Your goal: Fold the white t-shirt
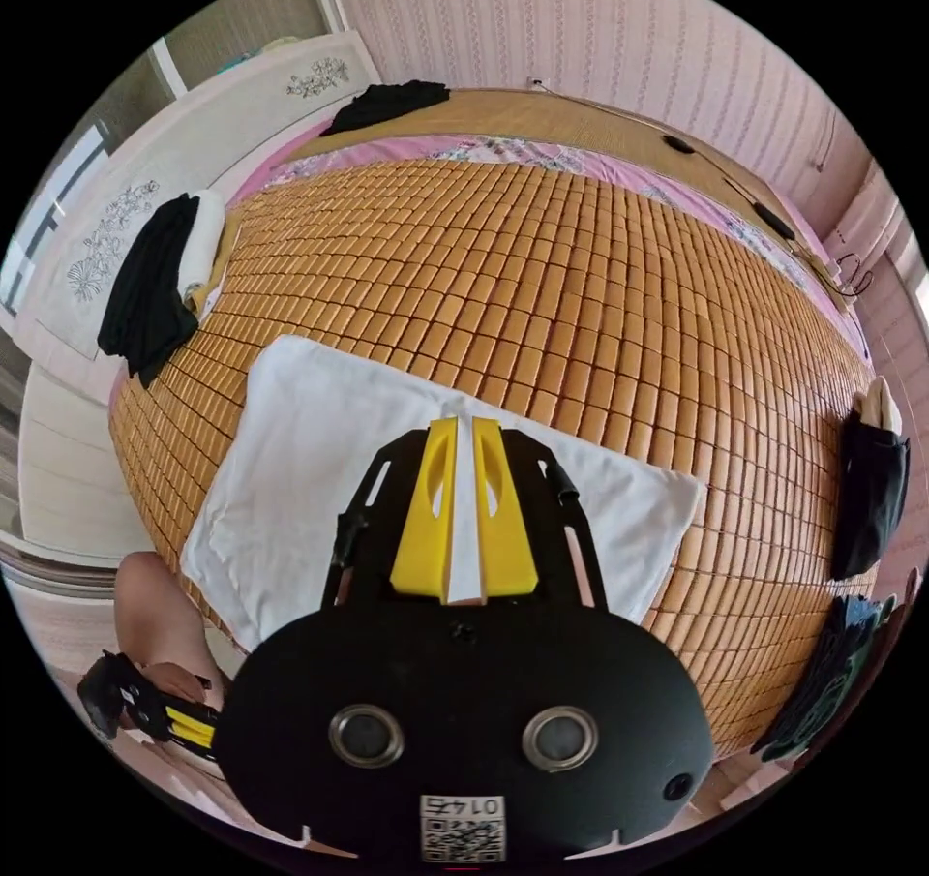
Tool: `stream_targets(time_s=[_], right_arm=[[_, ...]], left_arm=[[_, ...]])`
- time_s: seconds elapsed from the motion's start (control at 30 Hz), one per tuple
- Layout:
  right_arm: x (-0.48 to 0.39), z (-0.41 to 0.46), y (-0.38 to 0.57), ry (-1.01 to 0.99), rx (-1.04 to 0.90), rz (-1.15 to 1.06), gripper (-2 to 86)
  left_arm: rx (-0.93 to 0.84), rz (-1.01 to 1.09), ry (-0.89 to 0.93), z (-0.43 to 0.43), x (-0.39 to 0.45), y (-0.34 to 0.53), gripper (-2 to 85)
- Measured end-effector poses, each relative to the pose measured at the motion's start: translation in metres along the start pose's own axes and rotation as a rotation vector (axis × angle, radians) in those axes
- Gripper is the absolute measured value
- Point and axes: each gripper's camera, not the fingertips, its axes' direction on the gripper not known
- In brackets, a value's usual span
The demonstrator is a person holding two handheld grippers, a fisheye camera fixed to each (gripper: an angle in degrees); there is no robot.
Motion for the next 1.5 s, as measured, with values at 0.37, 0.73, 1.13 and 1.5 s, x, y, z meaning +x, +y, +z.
stream_targets(time_s=[0.37,0.73,1.13,1.5], right_arm=[[0.190,-0.077,0.249,-0.070,-0.021,0.133,10.6],[0.266,-0.011,0.354,-0.218,-0.240,0.078,11.0],[0.350,0.013,0.424,-0.475,-0.149,0.182,0.9],[0.392,0.018,0.452,-0.744,-0.030,0.166,2.4]], left_arm=[[0.038,0.151,-0.025,0.040,0.064,-0.062,8.0],[-0.070,-0.009,-0.080,0.126,0.063,-0.090,14.1],[-0.095,0.134,-0.135,0.165,0.093,-0.113,22.0],[-0.141,-0.071,-0.258,0.186,0.081,-0.135,6.9]])
